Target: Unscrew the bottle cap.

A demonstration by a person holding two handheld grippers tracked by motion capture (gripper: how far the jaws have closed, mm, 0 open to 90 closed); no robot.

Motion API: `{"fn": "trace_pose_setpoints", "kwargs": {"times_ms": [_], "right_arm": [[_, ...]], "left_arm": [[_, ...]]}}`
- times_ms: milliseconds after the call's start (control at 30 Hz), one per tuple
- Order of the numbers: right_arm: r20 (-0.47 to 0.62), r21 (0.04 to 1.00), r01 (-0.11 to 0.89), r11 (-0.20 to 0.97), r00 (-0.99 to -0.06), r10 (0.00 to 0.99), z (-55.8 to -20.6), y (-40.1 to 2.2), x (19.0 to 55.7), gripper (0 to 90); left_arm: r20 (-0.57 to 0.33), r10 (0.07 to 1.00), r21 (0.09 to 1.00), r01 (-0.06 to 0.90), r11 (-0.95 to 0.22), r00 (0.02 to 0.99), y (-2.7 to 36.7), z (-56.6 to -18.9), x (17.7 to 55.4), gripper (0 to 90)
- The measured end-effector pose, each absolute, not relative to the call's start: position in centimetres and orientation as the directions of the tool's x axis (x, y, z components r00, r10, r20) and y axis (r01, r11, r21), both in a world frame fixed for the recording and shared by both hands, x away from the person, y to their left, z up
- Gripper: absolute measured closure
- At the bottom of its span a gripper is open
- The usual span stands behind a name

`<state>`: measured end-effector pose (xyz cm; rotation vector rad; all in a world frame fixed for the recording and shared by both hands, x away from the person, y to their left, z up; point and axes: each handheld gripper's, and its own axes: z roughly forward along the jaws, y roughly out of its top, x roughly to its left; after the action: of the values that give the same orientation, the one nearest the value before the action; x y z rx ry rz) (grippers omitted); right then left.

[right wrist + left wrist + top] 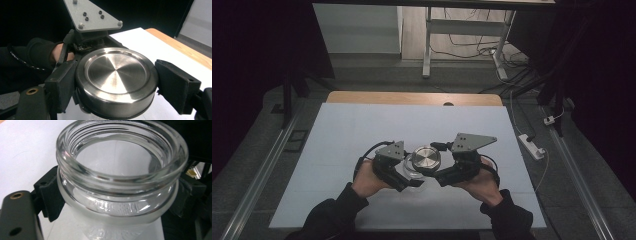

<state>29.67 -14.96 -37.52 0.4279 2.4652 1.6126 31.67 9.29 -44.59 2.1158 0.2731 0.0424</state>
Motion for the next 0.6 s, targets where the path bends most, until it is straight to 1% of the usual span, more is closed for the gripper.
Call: {"fn": "trace_pose_setpoints", "kwargs": {"times_ms": [267,600], "right_arm": [[-0.005,0.922,0.12,0.369,-0.947,0.32,-37.6,-15.0,28.9,19.7],[-0.021,0.919,0.099,0.382,-0.954,0.298,-38.0,-14.3,28.0,19.7]], "left_arm": [[-0.079,0.277,0.844,0.212,-0.493,0.958,10.2,-44.8,32.4,15.4],[-0.079,0.332,0.848,0.238,-0.473,0.94,11.3,-45.0,33.2,15.4]]}}
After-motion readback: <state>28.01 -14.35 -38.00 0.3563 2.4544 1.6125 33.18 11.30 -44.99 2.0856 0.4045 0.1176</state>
